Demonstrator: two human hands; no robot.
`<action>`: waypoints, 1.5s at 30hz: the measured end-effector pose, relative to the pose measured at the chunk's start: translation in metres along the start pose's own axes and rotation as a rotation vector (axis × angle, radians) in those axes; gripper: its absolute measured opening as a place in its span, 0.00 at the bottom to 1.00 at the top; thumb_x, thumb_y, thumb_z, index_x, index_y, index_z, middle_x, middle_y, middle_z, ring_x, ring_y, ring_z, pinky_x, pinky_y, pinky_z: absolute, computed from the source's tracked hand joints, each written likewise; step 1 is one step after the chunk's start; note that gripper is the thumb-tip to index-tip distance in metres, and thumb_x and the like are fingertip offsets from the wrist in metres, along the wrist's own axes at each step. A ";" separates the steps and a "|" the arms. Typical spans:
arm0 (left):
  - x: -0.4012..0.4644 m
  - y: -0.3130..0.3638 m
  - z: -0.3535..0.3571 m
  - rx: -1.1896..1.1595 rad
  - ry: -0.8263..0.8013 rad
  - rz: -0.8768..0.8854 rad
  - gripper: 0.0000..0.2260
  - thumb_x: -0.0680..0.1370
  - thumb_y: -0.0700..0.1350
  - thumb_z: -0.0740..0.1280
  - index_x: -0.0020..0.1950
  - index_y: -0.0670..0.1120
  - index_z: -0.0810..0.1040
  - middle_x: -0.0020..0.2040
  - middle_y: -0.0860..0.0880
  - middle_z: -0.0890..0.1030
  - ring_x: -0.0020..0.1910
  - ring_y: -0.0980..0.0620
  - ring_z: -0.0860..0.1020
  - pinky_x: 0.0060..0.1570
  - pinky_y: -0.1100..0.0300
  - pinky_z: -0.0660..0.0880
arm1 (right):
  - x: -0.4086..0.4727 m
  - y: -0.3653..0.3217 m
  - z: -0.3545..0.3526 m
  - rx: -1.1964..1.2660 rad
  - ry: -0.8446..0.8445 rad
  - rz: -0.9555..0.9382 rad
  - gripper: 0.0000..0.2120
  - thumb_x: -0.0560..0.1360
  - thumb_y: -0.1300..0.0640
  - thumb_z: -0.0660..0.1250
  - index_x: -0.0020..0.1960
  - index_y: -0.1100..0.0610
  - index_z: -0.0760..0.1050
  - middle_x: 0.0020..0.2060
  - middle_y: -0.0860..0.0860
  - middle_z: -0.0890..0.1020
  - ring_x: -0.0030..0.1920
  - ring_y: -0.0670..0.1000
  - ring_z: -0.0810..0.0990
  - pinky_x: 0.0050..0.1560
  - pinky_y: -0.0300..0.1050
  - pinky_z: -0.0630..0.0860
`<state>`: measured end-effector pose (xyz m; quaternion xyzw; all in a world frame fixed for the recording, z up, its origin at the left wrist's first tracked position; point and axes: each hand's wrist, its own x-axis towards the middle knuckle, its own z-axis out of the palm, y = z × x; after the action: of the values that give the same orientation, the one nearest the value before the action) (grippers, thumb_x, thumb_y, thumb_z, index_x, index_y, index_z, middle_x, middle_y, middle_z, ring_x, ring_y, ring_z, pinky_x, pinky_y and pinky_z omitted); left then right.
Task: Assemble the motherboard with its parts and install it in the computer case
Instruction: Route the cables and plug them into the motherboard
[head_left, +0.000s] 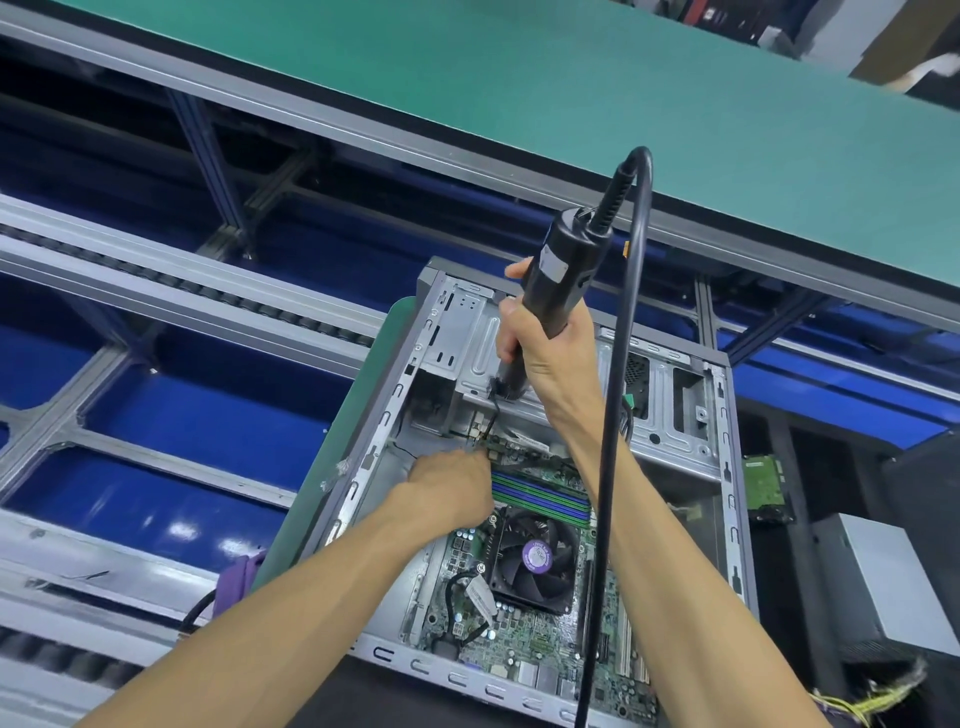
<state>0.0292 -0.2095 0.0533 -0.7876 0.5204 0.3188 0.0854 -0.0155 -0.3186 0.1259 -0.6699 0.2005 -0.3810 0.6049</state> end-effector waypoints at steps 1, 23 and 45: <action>0.000 -0.001 0.000 -0.004 0.005 0.005 0.23 0.78 0.39 0.58 0.74 0.41 0.66 0.65 0.42 0.77 0.64 0.42 0.76 0.60 0.49 0.74 | 0.000 0.000 0.000 -0.001 0.003 -0.016 0.13 0.77 0.57 0.68 0.60 0.50 0.76 0.27 0.48 0.74 0.27 0.47 0.73 0.32 0.40 0.76; -0.032 -0.002 -0.033 -0.199 0.031 0.078 0.18 0.76 0.37 0.57 0.65 0.42 0.74 0.54 0.43 0.80 0.47 0.45 0.79 0.39 0.56 0.74 | -0.043 -0.078 -0.044 0.164 0.275 -0.142 0.05 0.72 0.56 0.68 0.38 0.50 0.76 0.30 0.49 0.77 0.35 0.53 0.76 0.48 0.47 0.76; -0.179 0.083 -0.070 -1.421 -0.171 0.536 0.22 0.84 0.53 0.56 0.62 0.35 0.74 0.41 0.38 0.83 0.34 0.46 0.78 0.33 0.58 0.76 | -0.188 -0.146 -0.065 -0.284 0.333 -0.737 0.12 0.78 0.37 0.68 0.56 0.43 0.76 0.52 0.47 0.80 0.51 0.44 0.78 0.52 0.40 0.73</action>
<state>-0.0599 -0.1421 0.2297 -0.4726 0.3550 0.6465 -0.4823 -0.2103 -0.1967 0.2152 -0.7026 0.0932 -0.6434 0.2893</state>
